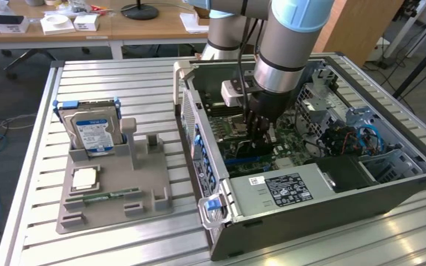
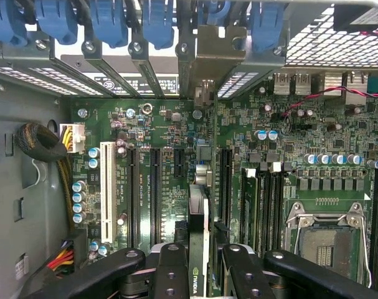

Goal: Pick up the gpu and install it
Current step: 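Insert the gpu into the slot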

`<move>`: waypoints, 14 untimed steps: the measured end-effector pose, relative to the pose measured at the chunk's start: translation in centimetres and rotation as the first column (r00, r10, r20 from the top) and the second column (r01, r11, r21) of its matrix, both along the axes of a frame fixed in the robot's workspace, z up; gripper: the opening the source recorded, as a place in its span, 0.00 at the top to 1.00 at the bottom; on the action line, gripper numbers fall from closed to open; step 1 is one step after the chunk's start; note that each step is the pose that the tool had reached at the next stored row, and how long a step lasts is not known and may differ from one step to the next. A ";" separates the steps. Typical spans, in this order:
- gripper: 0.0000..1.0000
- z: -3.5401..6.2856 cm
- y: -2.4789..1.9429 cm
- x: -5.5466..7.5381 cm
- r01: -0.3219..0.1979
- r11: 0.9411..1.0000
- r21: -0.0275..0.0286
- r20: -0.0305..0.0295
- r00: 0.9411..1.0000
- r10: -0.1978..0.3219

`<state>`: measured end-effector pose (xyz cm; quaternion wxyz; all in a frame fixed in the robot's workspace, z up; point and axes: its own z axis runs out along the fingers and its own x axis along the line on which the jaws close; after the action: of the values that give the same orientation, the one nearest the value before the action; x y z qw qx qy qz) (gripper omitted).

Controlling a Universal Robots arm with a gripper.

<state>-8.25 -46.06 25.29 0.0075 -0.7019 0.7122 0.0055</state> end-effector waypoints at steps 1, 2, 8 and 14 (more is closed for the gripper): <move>0.74 0.00 0.00 0.0 0.000 1.000 0.000 0.000 1.000 0.000; 0.74 0.00 0.00 0.0 -0.001 1.000 0.000 0.000 1.000 0.001; 0.74 0.00 0.00 0.0 -0.008 1.000 0.000 0.000 1.000 0.008; 0.74 -0.09 0.00 0.0 -0.009 1.000 0.000 0.000 1.000 0.009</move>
<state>-8.25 -46.06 25.20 0.0075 -0.7052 0.7089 0.0056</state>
